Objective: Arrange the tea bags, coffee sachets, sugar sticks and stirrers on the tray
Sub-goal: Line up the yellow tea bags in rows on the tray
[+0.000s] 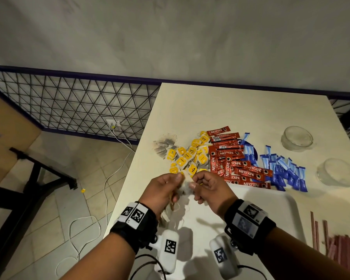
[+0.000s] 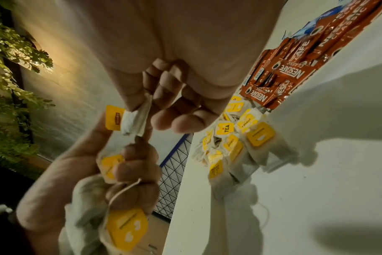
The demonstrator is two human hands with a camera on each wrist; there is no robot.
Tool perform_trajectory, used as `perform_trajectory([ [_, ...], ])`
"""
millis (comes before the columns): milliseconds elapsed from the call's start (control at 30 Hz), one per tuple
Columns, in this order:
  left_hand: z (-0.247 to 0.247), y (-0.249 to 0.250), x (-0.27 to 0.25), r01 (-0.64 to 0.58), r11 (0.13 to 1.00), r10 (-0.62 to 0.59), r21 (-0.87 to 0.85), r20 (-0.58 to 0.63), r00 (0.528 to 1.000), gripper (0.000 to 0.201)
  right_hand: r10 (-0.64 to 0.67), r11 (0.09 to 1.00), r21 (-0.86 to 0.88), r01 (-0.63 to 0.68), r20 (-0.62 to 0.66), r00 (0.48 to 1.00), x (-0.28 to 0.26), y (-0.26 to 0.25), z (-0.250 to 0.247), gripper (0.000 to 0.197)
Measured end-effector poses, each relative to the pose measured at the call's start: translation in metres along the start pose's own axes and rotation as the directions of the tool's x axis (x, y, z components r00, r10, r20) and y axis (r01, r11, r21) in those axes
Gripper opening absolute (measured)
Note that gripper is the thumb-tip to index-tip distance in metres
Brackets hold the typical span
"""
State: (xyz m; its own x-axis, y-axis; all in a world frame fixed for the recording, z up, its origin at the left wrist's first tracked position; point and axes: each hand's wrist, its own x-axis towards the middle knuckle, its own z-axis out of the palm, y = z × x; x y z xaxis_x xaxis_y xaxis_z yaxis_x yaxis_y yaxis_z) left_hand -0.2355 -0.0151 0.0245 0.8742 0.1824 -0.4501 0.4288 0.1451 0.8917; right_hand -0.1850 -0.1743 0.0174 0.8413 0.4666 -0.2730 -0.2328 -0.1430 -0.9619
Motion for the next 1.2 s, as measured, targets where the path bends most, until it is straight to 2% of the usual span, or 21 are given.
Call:
perform_trajectory([
  [67,0.0,0.004,-0.002,-0.058,0.994,0.057,0.091,0.007,0.998,0.023,0.028,1.0,-0.014,-0.028,0.008,1.0,0.0,-0.002,0.0,0.012],
  [133,-0.002,0.007,-0.001,-0.134,0.948,0.126,0.29,0.046,0.991,0.014,0.029,1.0,-0.007,-0.028,0.01,1.0,0.0,-0.002,-0.002,0.019],
  [167,-0.003,0.009,0.0,-0.206,0.897,0.185,0.392,0.093,0.978,0.013,0.008,1.0,-0.013,-0.008,0.002,1.0,0.001,-0.002,-0.003,0.019],
  [233,-0.007,0.008,0.004,-0.328,0.778,0.277,0.536,0.175,0.945,0.016,-0.062,0.995,-0.083,0.061,-0.008,0.998,0.003,-0.003,-0.004,0.006],
  [267,-0.009,0.008,0.005,-0.352,0.741,0.292,0.572,0.198,0.936,0.021,-0.093,0.989,-0.112,0.092,-0.004,0.996,0.004,-0.003,-0.004,0.01],
  [367,-0.012,0.002,0.007,-0.35,0.712,0.301,0.609,0.186,0.935,0.034,-0.09,0.995,-0.046,0.088,-0.035,0.995,0.008,-0.007,-0.001,0.017],
  [467,-0.012,-0.001,0.008,-0.324,0.74,0.317,0.59,0.12,0.941,0.027,-0.079,0.996,0.027,0.082,-0.071,0.994,0.008,-0.005,0.001,0.019],
  [567,-0.01,-0.004,0.012,-0.327,0.716,0.321,0.616,0.125,0.939,0.016,-0.091,0.995,0.039,0.095,-0.096,0.991,0.01,0.0,0.0,0.019],
  [667,-0.008,-0.007,0.016,-0.346,0.71,0.337,0.613,0.134,0.932,0.022,-0.118,0.993,0.009,0.119,-0.098,0.988,0.013,0.0,-0.002,0.02],
  [733,-0.006,-0.01,0.021,-0.325,0.712,0.311,0.622,0.135,0.941,0.029,-0.097,0.995,-0.012,0.096,-0.117,0.988,0.016,0.001,-0.006,0.02],
  [800,-0.007,-0.014,0.028,-0.232,0.739,0.242,0.633,0.072,0.968,0.03,-0.038,0.998,-0.048,0.03,-0.18,0.983,0.018,0.008,-0.018,0.015],
  [867,-0.008,-0.02,0.036,-0.129,0.713,0.148,0.689,0.031,0.989,0.032,0.046,0.984,-0.152,-0.088,-0.259,0.965,0.021,0.024,-0.035,0.009],
  [967,-0.002,-0.027,0.042,-0.032,0.596,-0.007,0.803,0.045,0.999,0.036,0.155,0.851,-0.448,-0.275,-0.286,0.946,0.02,0.051,-0.049,0.012],
  [1033,0.005,-0.029,0.046,0.004,0.557,-0.06,0.831,0.035,0.998,0.034,0.191,0.764,-0.558,-0.325,-0.286,0.939,0.022,0.062,-0.048,0.018],
  [1100,0.011,-0.028,0.048,0.034,0.523,-0.094,0.852,0.018,0.995,0.029,0.232,0.748,-0.551,-0.37,-0.306,0.923,0.026,0.064,-0.046,0.02],
  [1200,0.016,-0.031,0.053,0.068,0.493,-0.12,0.868,-0.01,0.993,0.034,0.283,0.739,-0.538,-0.407,-0.301,0.911,0.032,0.063,-0.043,0.021],
])
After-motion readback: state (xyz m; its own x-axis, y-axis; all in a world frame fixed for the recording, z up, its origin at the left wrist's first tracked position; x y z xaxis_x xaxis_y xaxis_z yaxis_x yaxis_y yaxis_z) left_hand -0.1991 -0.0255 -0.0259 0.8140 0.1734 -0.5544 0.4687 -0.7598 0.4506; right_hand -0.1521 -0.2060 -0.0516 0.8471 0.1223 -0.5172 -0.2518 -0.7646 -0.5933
